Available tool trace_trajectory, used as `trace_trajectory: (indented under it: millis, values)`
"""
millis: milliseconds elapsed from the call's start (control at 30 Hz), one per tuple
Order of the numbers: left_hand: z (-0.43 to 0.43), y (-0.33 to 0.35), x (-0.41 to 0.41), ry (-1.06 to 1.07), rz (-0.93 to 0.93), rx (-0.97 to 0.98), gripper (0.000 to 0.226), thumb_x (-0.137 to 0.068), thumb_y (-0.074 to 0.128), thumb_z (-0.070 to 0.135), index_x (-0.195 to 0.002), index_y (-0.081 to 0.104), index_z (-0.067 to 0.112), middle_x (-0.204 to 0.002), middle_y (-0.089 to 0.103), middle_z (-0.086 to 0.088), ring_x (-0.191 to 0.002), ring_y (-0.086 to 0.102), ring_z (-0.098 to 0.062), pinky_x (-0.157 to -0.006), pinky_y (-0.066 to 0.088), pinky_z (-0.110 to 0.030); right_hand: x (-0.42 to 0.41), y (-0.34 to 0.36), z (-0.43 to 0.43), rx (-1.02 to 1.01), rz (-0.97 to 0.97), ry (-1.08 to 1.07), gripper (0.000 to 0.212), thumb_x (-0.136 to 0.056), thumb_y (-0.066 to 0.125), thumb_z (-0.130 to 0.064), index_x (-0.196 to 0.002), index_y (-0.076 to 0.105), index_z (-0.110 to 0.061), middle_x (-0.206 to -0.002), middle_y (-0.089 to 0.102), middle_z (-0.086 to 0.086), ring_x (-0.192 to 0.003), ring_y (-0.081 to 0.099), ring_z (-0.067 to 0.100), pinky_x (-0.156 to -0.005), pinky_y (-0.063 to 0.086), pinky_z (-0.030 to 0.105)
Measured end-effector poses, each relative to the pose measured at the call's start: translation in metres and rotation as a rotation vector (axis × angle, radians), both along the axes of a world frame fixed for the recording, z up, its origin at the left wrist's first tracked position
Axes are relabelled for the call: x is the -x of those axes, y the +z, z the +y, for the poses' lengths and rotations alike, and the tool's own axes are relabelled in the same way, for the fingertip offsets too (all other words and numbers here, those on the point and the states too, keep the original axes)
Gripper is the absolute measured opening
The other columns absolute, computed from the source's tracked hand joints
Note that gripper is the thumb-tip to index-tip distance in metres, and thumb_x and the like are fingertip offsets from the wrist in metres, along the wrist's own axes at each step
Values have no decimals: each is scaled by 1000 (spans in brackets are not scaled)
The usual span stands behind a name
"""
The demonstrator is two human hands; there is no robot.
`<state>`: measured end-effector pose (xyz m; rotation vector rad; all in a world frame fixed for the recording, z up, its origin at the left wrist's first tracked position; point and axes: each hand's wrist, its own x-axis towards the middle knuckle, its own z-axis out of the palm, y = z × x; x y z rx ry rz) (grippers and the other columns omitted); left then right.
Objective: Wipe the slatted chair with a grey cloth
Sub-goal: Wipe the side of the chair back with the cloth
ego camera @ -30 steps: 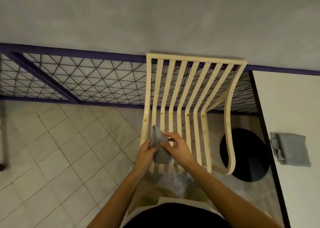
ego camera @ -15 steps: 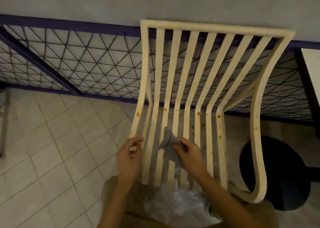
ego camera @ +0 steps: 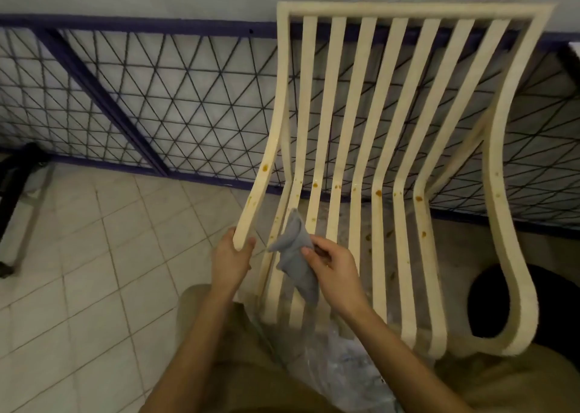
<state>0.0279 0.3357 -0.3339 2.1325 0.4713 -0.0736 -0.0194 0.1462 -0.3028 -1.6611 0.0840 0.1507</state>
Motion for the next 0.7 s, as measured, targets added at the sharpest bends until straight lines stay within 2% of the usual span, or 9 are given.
trace_trajectory:
  millis: [67, 133, 233, 367, 467, 567, 633, 700]
  values:
    - [3, -3, 7, -41, -15, -16, 9, -94, 61, 17, -102, 56, 16, -82, 62, -5, -71, 62, -21, -48, 42, -17, 18, 7, 5, 24, -53, 25, 24, -100, 54, -17, -118, 69, -23, -106, 72, -10, -101, 66, 5, -89, 56, 30]
    - [3, -2, 18, -54, -29, -1, 8, -93, 62, 16, -99, 58, 15, -79, 61, -4, -68, 62, -21, -48, 42, -17, 36, 16, 6, 82, -102, 46, 27, -100, 55, -19, -123, 67, -25, -112, 71, -11, -105, 64, 2, -91, 54, 26]
    - [3, 2, 34, -54, -38, 98, 17, -90, 62, 9, -105, 59, 17, -78, 61, -3, -69, 61, -21, -54, 48, -28, 53, 27, 5, 163, -148, 51, 32, -100, 54, -17, -127, 64, -30, -121, 67, -14, -111, 59, -3, -94, 51, 21]
    - [4, 8, 60, -41, -85, 125, 19, -88, 60, 3, -95, 57, 20, -74, 61, -3, -67, 61, -23, -54, 50, -29, 69, 33, 10, 248, -182, 63, 37, -98, 53, -10, -126, 64, -33, -121, 66, -18, -113, 56, -7, -90, 47, 10]
    - [9, 5, 75, -47, -132, 144, 16, -87, 60, 4, -92, 61, 19, -72, 62, -3, -66, 61, -23, -54, 47, -27, 77, 31, 20, 288, -223, 85, 39, -97, 52, -5, -123, 67, -28, -115, 65, -23, -109, 56, -12, -95, 46, 10]
    - [11, -2, 82, -56, -144, 99, 11, -87, 59, 9, -90, 65, 17, -73, 65, -2, -67, 63, -22, -57, 50, -30, 69, 22, 28, 365, -262, 97, 37, -95, 52, -2, -120, 70, -22, -117, 68, -12, -109, 59, -5, -99, 48, 17]
    - [12, -4, 85, -84, -148, 95, 9, -89, 57, 11, -89, 65, 16, -70, 65, -3, -62, 63, -21, -49, 48, -26, 60, 20, 38, 410, -295, 111, 37, -93, 53, 0, -119, 70, -19, -120, 69, -5, -110, 59, -1, -101, 48, 20]
    - [15, 0, 82, -103, -94, 64, 7, -90, 57, 11, -89, 63, 14, -67, 63, -4, -55, 61, -18, -40, 43, -20, 45, 23, 52, 425, -352, 133, 37, -91, 54, 4, -118, 71, -16, -121, 68, -2, -111, 57, 0, -102, 46, 17]
